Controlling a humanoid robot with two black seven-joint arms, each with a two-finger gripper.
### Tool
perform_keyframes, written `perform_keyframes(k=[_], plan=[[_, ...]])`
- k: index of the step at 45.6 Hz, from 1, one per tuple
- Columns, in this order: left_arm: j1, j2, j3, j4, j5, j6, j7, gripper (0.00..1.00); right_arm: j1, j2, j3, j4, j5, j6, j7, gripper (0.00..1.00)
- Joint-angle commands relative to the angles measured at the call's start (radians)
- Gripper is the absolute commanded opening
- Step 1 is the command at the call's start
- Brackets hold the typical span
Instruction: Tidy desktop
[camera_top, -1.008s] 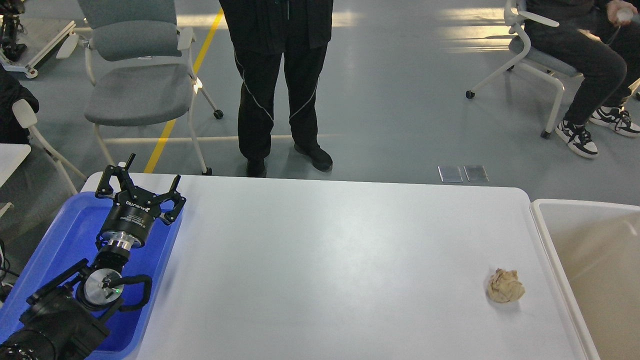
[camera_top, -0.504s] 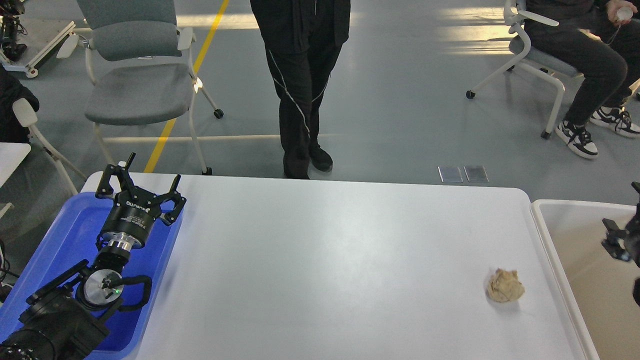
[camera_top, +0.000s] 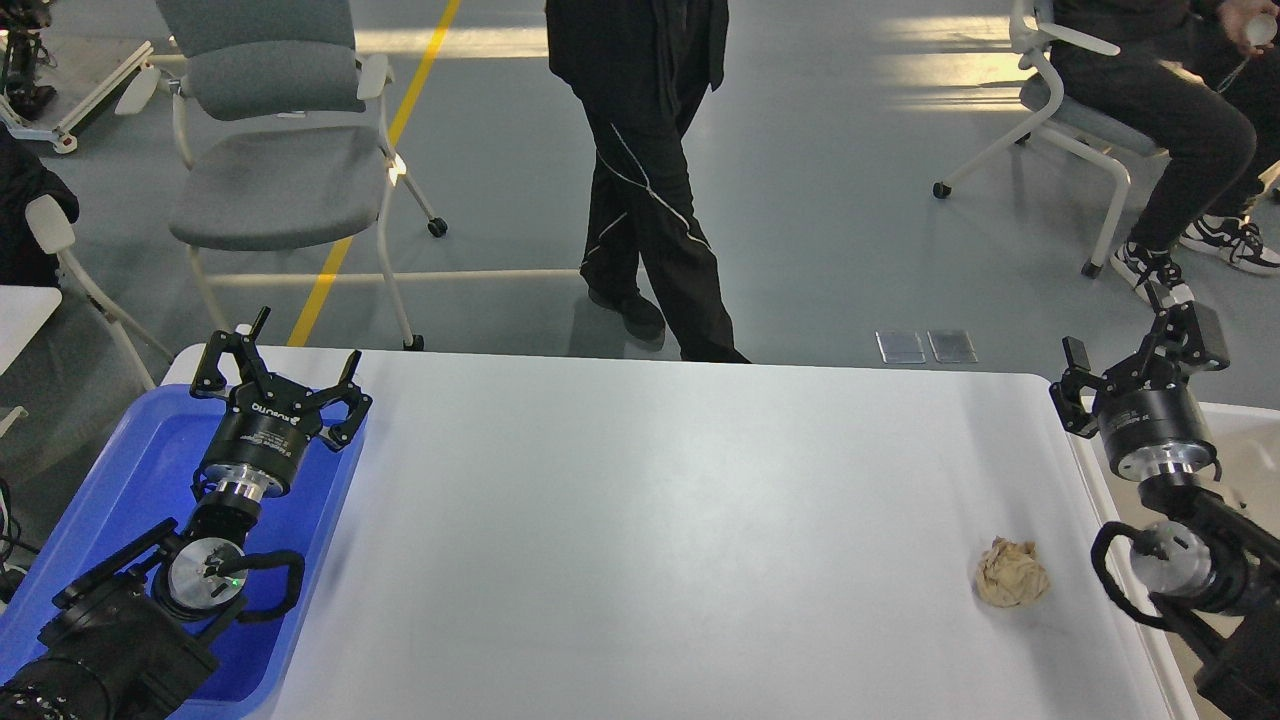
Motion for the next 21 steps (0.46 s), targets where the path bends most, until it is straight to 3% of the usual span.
perform_keyframes(k=[1, 21], plan=[[0.0, 0.0, 0.0, 0.0, 0.0, 0.0, -0.001, 1.0, -0.002, 0.085, -0.008, 0.018, -0.009, -0.01, 0.082, 1.0], [0.0, 0.0, 0.0, 0.0, 0.0, 0.0, -0.001, 1.0, 0.01, 0.142, -0.049, -0.01, -0.006, 0.0, 0.079, 1.0]])
